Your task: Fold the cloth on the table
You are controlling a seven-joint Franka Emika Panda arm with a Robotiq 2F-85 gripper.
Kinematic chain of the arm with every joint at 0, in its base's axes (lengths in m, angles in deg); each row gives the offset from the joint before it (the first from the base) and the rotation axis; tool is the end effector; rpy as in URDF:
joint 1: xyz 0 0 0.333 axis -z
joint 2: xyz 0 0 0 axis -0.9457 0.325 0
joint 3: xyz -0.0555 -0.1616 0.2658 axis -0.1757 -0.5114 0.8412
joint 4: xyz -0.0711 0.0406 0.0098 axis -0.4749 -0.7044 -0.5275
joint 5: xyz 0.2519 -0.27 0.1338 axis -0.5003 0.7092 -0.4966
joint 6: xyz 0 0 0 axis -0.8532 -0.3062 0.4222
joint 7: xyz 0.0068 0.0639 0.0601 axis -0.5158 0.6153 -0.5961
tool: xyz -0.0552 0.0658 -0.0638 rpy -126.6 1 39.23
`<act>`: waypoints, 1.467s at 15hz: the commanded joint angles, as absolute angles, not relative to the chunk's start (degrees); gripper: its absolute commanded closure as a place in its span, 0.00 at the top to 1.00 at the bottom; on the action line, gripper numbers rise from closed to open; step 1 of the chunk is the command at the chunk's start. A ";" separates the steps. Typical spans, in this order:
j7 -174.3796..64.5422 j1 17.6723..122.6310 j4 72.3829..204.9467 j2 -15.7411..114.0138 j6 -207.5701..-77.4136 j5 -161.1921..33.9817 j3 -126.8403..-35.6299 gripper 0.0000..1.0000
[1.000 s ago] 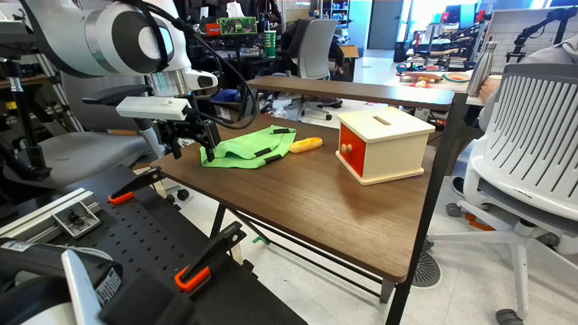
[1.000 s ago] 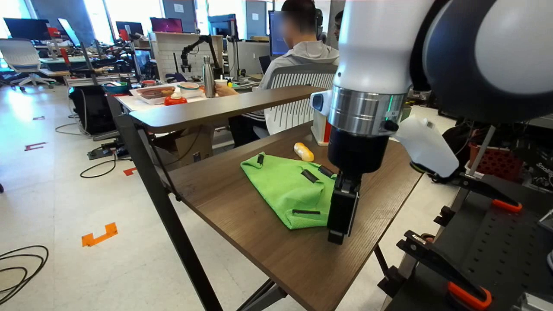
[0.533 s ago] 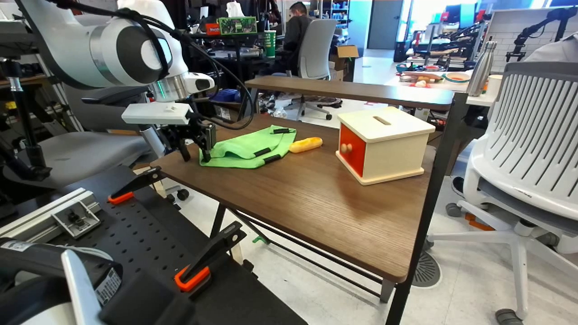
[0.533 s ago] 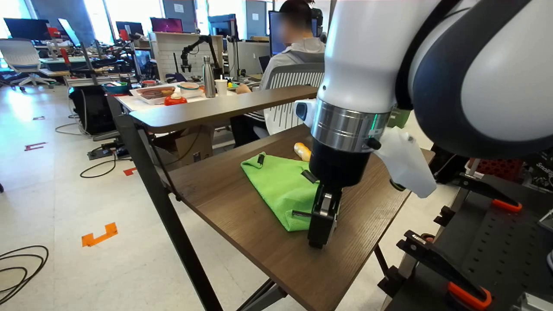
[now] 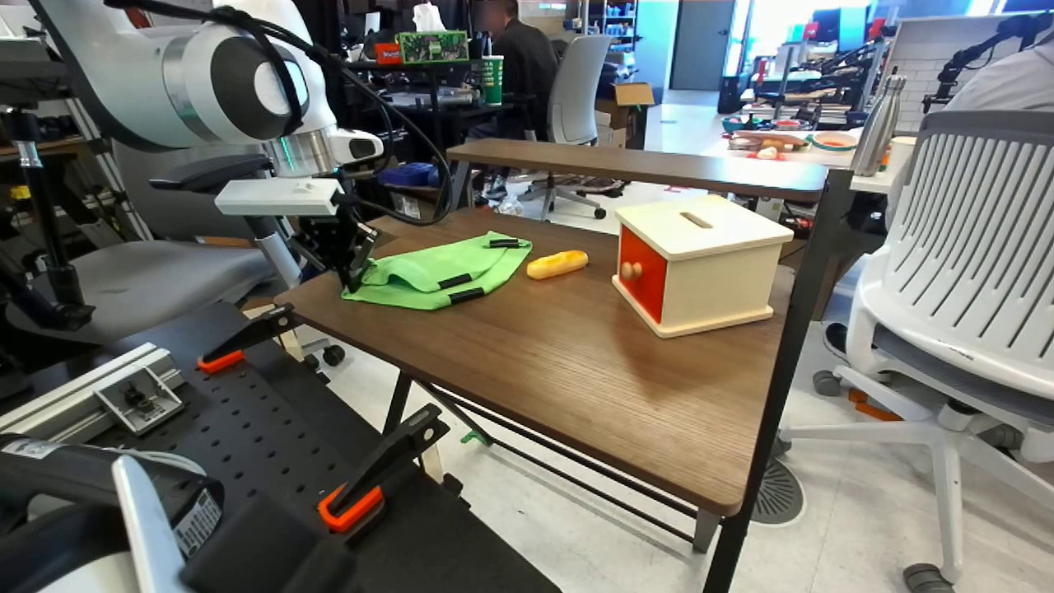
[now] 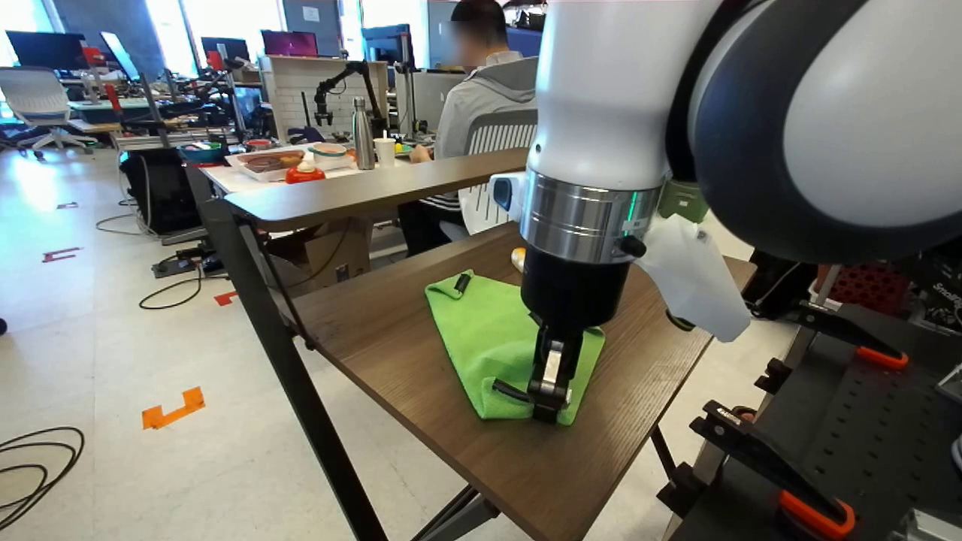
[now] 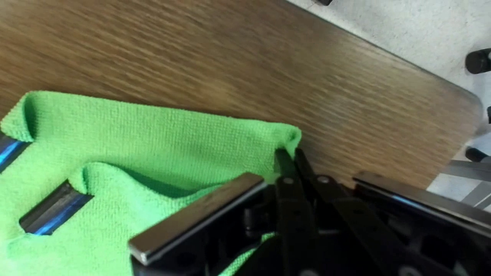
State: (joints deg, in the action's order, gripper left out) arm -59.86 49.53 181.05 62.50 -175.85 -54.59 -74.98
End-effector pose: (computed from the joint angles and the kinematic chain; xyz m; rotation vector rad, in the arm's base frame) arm 0.4538 0.2163 0.1163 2.9751 0.9500 0.1007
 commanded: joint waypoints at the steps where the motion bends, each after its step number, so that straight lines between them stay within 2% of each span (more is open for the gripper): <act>1: -58.60 50.24 179.38 61.05 -168.62 -56.41 -71.54 0.01; 5: -54.61 48.51 177.05 58.43 -163.55 -56.36 -69.82 0.01; 11: -46.12 47.21 177.33 50.22 -164.01 -55.45 -70.42 0.01; 16: -46.74 52.40 174.79 47.63 -164.48 -58.05 -70.12 0.01; 22: -50.25 59.04 169.51 53.73 -165.27 -62.60 -71.14 0.01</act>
